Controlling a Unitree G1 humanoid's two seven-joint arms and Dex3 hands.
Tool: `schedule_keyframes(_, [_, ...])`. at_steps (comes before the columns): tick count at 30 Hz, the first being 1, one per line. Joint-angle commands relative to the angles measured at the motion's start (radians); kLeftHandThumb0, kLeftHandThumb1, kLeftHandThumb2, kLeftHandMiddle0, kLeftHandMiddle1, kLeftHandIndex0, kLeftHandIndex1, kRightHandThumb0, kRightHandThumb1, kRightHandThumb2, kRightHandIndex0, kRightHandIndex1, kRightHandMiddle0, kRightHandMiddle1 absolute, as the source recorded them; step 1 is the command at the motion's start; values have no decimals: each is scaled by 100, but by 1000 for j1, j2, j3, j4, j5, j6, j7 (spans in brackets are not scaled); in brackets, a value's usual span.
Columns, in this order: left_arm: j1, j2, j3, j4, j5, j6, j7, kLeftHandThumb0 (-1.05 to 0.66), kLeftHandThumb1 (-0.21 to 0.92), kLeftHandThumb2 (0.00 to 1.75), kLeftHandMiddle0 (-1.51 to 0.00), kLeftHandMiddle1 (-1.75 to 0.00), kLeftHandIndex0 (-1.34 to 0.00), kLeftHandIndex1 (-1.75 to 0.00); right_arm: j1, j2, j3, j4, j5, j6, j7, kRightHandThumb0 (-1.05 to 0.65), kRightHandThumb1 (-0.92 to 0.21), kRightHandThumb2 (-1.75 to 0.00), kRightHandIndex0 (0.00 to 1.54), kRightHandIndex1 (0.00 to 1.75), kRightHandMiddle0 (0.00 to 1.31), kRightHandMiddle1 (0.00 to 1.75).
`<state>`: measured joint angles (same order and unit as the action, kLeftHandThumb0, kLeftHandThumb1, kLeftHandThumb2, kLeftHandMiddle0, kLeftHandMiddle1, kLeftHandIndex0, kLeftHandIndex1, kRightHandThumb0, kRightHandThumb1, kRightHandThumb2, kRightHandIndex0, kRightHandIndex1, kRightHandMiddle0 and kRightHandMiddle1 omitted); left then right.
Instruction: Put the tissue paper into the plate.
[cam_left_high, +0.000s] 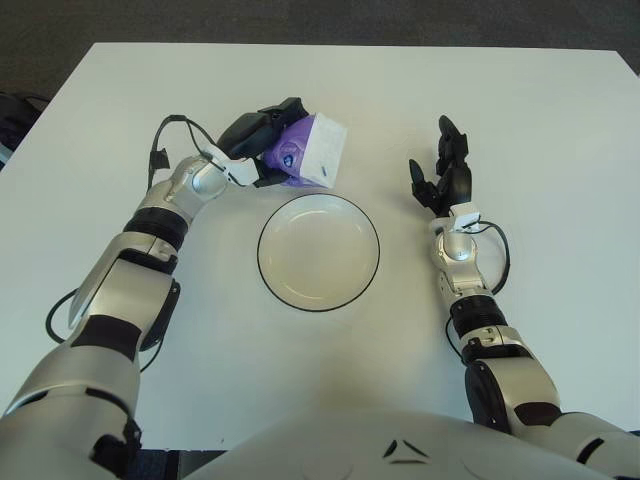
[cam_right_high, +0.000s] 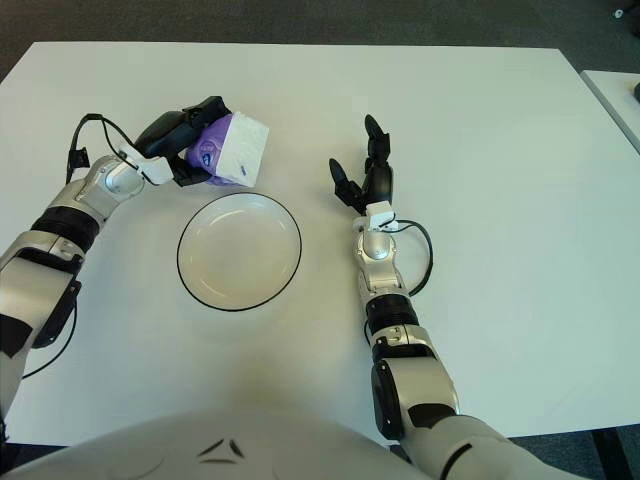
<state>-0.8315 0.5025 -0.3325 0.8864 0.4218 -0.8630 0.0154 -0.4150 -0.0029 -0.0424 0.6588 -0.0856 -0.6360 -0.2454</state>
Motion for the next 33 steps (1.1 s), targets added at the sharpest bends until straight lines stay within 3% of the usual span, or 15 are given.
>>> schedule_keyframes(1, [46, 21, 40, -133, -45, -30, -41, 0, 7, 158, -82, -167, -57, -175, 159, 12, -1, 131, -4, 5, 4, -62, -90, -36, 38, 4, 0, 44])
schedule_keyframes(13, [92, 15, 72, -277, -79, -96, -106, 0, 9, 157, -78, -171, -56, -175, 151, 10, 4, 134, -17, 21, 5, -60, -91, -35, 39, 4, 0, 48])
schedule_keyframes(24, [72, -6, 101, -324, -66, -145, -91, 0, 11, 155, -76, -173, -54, -175, 152, 21, 4, 124, -4, 26, 19, -61, -91, -34, 39, 3, 0, 47])
schedule_keyframes(33, [79, -6, 97, -417, -117, -123, -173, 0, 12, 155, -76, -172, -54, -175, 152, 24, 7, 122, -13, 32, 11, -62, -91, -33, 39, 3, 0, 49])
